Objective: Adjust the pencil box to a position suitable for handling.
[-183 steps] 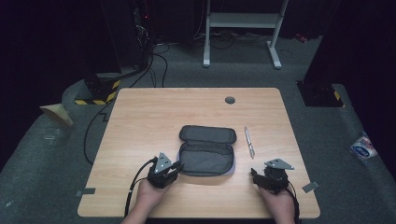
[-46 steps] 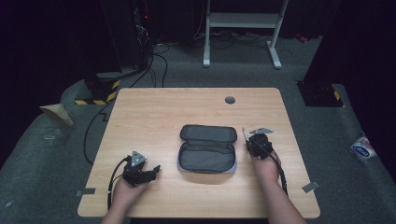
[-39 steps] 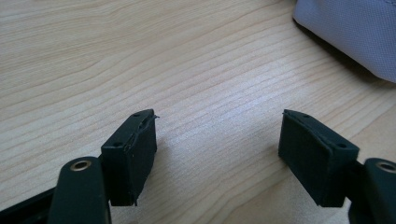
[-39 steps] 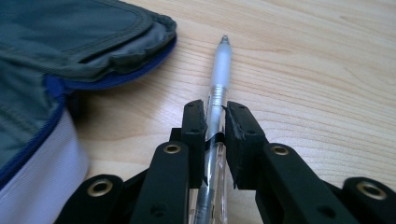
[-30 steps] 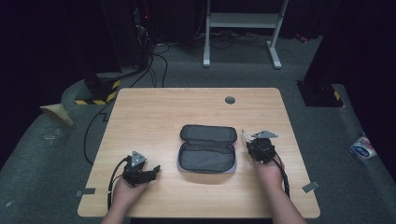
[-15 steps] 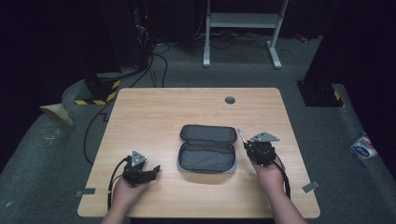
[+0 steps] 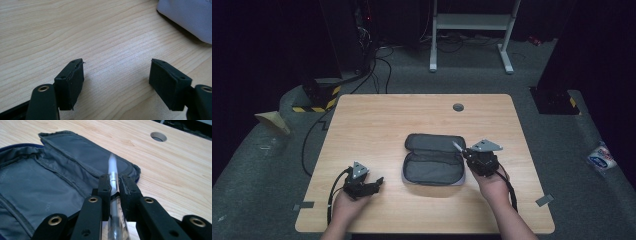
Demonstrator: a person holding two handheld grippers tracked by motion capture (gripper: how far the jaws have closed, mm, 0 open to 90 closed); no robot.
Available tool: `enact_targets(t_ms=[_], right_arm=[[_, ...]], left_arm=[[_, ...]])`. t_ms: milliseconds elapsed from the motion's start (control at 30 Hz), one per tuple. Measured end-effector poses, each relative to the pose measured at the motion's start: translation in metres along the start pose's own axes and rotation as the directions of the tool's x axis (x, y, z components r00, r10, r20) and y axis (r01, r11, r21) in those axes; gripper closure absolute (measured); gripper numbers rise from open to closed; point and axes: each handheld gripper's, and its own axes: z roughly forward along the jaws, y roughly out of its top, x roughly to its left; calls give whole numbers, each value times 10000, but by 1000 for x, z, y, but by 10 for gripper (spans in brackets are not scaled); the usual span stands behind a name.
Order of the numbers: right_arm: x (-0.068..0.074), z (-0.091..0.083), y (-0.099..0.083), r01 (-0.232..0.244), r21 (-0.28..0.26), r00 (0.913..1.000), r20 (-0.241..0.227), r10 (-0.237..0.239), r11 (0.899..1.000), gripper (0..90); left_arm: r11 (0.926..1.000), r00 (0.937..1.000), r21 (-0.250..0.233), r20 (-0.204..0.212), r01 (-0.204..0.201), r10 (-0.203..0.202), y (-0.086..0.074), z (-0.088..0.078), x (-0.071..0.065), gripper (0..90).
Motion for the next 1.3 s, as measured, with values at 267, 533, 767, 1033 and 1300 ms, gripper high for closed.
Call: enact_targets(t_ms=[267, 533, 767, 1033, 1300], right_arm=[[12, 1, 8, 345, -39, 9993, -173, -346, 9994, 790], [24, 0, 19, 609, -276, 9969, -477, -621, 9978, 790], [41, 2, 26, 877, -394, 9917, -906, -910, 9954, 790], [60, 10, 28, 1090, -418, 9833, -1417, -1138, 9932, 790], [78, 21, 28, 1383, -232, 9720, -1888, -1402, 9901, 790]], left_arm=[[10000, 10000, -13, -5, 5, -5, 0, 0, 0, 281], [10000, 10000, -29, 2, 8, -8, 0, 0, 0, 281], [10000, 10000, -12, -1, 3, -3, 0, 0, 0, 281], [10000, 10000, -21, 38, 0, 0, 0, 0, 0, 281], [10000, 10000, -15, 43, -17, 17, 0, 0, 0, 281]])
